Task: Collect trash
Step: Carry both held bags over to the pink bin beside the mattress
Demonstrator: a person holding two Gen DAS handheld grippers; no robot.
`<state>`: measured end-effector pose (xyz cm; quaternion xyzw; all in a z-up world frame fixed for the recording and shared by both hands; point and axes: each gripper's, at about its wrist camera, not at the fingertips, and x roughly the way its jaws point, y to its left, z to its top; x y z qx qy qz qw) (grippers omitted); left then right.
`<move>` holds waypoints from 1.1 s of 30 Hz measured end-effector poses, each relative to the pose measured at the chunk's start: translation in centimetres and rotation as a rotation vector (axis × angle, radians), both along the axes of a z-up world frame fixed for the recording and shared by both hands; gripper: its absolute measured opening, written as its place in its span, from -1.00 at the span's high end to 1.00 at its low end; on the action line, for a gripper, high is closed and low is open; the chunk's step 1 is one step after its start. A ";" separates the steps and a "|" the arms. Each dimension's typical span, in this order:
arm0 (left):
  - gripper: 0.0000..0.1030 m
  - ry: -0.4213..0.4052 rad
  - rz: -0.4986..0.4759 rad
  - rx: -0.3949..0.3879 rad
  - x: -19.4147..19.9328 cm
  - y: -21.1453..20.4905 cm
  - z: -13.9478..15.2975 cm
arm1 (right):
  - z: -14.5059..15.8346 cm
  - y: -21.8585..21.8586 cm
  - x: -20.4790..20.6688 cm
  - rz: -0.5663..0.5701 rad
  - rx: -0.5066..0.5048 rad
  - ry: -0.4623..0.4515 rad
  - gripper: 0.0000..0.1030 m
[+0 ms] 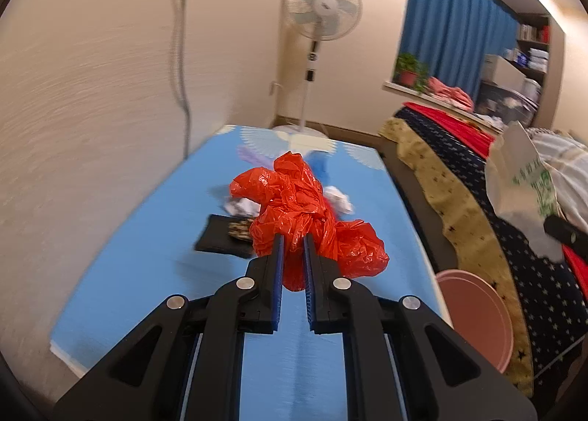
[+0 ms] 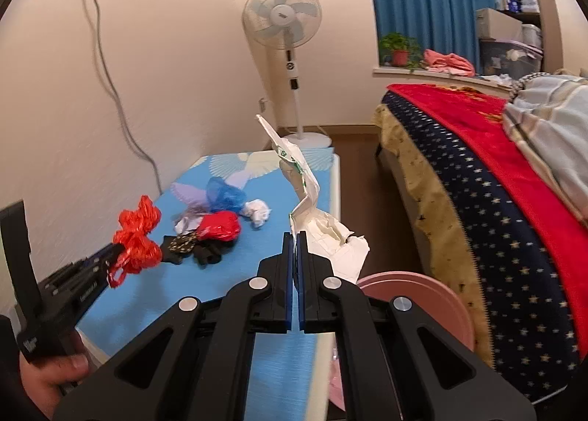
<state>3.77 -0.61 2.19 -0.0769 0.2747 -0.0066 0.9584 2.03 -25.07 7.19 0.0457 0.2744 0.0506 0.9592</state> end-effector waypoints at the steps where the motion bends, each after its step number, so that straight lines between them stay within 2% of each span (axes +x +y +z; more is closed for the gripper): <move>1: 0.80 -0.002 -0.017 -0.001 -0.1 -0.5 0.0 | 0.3 -0.6 -0.2 -0.010 0.005 0.007 0.96; 10: 0.80 -0.027 -0.170 -0.008 -0.3 -5.4 0.1 | 1.5 -4.2 -1.6 -0.090 -0.026 0.016 0.96; 20: 0.80 -0.024 -0.334 -0.026 -0.1 -11.1 -1.0 | -1.5 -8.5 -1.4 -0.220 0.024 0.079 0.96; 33: 0.80 0.033 -0.497 -0.019 1.4 -18.1 -4.0 | -3.8 -10.6 -1.1 -0.298 0.042 0.151 0.95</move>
